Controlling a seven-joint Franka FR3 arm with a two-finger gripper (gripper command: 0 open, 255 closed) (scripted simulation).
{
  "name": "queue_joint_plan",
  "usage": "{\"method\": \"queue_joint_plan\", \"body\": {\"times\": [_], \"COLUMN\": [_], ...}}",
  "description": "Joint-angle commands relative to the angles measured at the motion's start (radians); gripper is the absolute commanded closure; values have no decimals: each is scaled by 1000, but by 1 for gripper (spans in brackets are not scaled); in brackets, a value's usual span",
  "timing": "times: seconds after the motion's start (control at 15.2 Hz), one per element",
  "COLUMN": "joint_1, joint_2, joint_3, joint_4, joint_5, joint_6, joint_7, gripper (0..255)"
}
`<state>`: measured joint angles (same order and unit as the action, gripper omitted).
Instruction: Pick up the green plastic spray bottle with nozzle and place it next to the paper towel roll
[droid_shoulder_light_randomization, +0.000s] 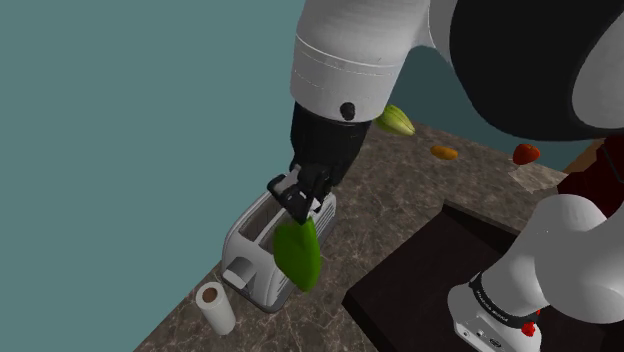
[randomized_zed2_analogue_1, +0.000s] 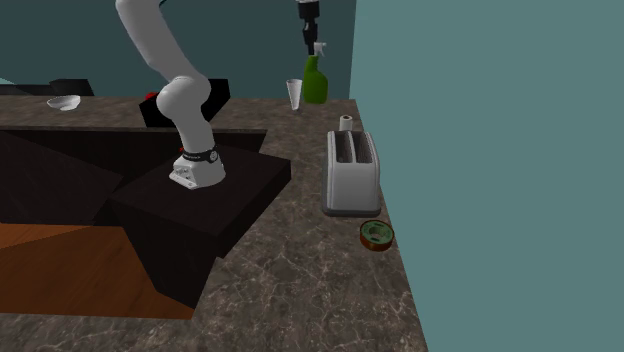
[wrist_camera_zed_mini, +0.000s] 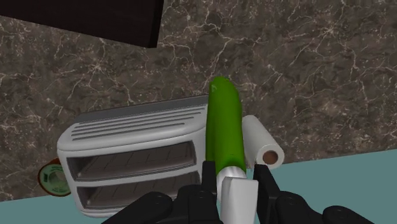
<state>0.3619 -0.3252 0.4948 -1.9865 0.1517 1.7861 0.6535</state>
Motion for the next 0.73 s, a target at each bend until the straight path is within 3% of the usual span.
{"method": "queue_joint_plan", "body": {"times": [0.0, 0.33, 0.66], "joint_1": [5, 31, 90], "joint_2": [54, 200, 379], "joint_3": [43, 153, 240], "joint_4": [51, 190, 356], "joint_5": [-19, -96, -222], "joint_6": [4, -2, -32], "joint_7": [58, 217, 381], "gripper": [255, 255, 255]}}
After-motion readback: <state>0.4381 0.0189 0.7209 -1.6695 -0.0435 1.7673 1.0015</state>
